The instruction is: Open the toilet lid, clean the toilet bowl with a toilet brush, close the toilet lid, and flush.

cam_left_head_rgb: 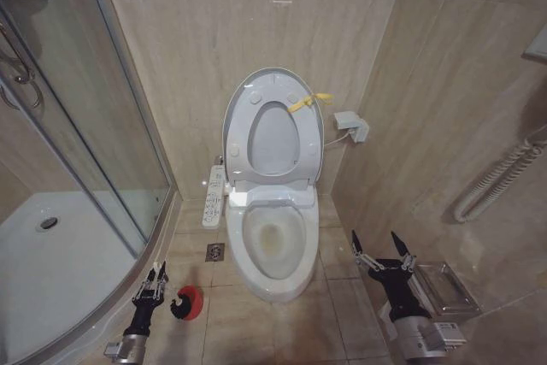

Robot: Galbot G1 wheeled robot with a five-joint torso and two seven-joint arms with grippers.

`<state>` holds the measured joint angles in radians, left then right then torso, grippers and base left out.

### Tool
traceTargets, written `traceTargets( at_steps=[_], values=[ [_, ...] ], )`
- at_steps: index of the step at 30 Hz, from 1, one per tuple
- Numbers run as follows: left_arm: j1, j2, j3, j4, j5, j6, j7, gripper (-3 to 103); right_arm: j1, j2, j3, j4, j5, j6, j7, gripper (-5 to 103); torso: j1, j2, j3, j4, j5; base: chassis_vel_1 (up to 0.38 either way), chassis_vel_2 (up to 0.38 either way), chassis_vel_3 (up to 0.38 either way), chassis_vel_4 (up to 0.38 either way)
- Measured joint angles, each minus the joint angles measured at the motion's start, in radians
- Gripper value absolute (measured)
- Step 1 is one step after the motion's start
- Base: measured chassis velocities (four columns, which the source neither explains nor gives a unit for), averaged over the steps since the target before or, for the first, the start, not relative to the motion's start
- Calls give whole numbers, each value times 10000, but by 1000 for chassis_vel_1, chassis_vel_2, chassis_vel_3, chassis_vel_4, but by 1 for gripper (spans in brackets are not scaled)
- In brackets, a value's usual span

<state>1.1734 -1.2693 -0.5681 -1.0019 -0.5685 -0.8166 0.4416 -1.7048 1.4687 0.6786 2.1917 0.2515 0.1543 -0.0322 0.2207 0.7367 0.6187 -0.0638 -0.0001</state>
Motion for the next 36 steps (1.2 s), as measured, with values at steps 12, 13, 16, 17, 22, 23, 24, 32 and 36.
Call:
traceTargets(
  at_steps=[12, 13, 16, 17, 22, 23, 24, 32, 36],
  values=[
    [-345, 454, 278, -103, -420, 108, 226, 22, 0, 0, 0, 0, 0, 0, 0, 100, 0, 0, -1, -1, 1, 0, 0, 0, 0],
    [-384, 476, 301, 23, -446, 93, 244, 22, 0, 0, 0, 0, 0, 0, 0, 100, 0, 0, -1, -1, 0, 0, 0, 0, 0],
    [-470, 508, 369, 294, -500, 51, 345, 22, 0, 0, 0, 0, 0, 0, 0, 100, 0, 0, 0, 1, 0, 0, 0, 0, 0],
    [-532, 513, 392, 423, -505, 35, 403, 22, 0, 0, 0, 0, 0, 0, 0, 100, -1, 0, 0, 0, 0, 0, 0, 0, 0],
    [-793, 506, 452, 741, -525, 18, 508, 22, 0, 0, 0, 0, 0, 0, 0, 100, -2, 0, -1, -2, 0, 0, 0, 0, 0],
    [-793, 506, 452, 741, -525, 18, 508, 22, 0, 0, 0, 0, 0, 0, 0, 100, -2, 0, -1, -2, 0, 0, 0, 0, 0],
    [-850, 506, 466, 810, -525, 16, 529, 22, 0, 0, 0, 0, 0, 0, 0, 100, -1, 0, -1, -3, 0, 0, 0, 0, 0],
    [-1066, 440, 618, 1299, -525, 13, 594, 22, 0, 0, 0, 0, 0, 0, 0, 100, -1, 0, -1, -1, 1, 0, 0, 0, 0],
    [-1092, 365, 627, 1463, -417, 9, 604, 22, 0, -1, 0, 0, 0, 0, 0, 100, -1, 0, 0, -1, 1, 0, 0, 0, 0]
  ],
)
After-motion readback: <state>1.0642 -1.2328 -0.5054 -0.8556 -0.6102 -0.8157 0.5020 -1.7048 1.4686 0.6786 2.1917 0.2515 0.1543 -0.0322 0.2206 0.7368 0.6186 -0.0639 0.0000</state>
